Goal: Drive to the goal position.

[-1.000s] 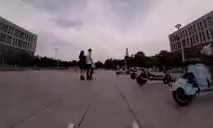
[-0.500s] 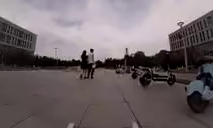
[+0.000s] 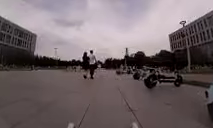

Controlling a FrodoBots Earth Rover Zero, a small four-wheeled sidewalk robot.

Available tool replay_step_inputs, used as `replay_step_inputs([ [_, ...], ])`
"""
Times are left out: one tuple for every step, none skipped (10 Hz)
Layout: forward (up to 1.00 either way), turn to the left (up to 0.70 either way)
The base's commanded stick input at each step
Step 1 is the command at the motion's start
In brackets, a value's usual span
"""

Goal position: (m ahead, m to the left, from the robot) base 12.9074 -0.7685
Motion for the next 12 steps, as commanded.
replay_step_inputs([
  [0.70,0.00],
  [0.70,0.00],
  [0.70,0.00],
  [0.70,0.00],
  [0.70,0.00],
  [0.70,0.00],
  [0.70,0.00],
  [0.70,0.00],
  [0.70,0.00],
  [0.70,0.00],
  [0.70,0.00],
  [0.70,0.00],
])
